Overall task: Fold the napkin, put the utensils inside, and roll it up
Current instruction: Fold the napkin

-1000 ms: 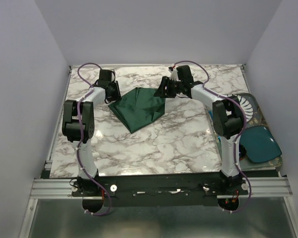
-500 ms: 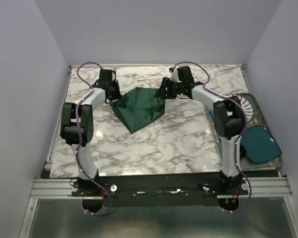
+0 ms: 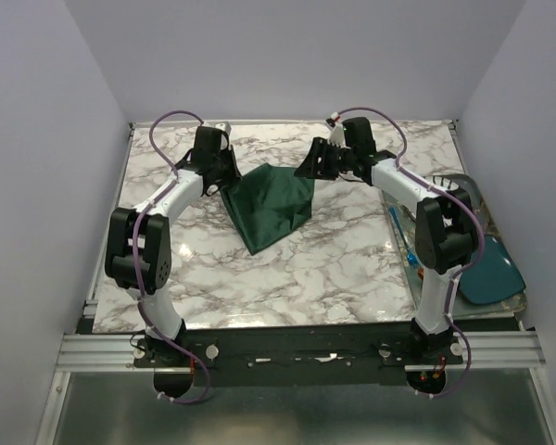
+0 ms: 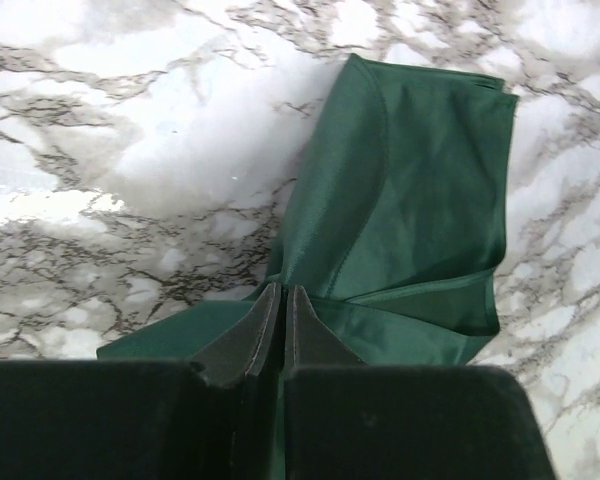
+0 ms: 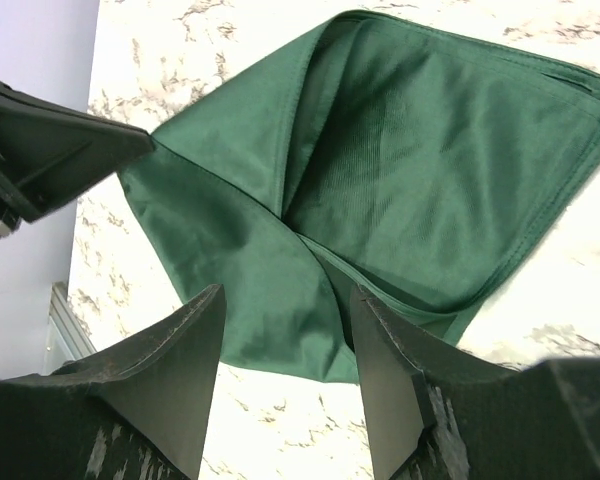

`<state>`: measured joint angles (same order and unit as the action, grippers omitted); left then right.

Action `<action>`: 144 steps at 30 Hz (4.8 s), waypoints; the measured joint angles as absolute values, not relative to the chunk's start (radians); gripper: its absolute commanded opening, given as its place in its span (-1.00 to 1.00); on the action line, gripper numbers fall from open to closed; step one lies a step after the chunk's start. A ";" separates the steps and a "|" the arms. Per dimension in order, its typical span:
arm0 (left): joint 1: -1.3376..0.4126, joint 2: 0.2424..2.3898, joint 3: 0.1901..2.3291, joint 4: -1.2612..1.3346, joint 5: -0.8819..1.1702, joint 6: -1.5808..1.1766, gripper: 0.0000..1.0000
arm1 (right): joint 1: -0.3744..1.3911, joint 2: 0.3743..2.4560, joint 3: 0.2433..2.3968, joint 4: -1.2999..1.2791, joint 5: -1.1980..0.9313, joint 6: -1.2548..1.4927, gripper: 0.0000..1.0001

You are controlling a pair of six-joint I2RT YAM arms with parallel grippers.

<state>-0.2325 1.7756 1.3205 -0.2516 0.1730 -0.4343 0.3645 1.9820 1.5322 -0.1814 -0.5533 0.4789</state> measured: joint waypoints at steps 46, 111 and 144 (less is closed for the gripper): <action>-0.224 1.937 1.369 -0.315 0.029 -0.412 -0.79 | 0.358 1.982 1.520 -0.186 -0.565 0.479 0.20; -0.500 1.554 0.838 0.028 0.384 -0.673 -1.00 | 0.338 1.667 1.294 -0.291 -0.435 0.453 0.22; -0.631 1.271 0.805 0.093 0.529 -0.707 -0.37 | 0.462 1.532 0.780 -0.250 -0.648 0.339 0.47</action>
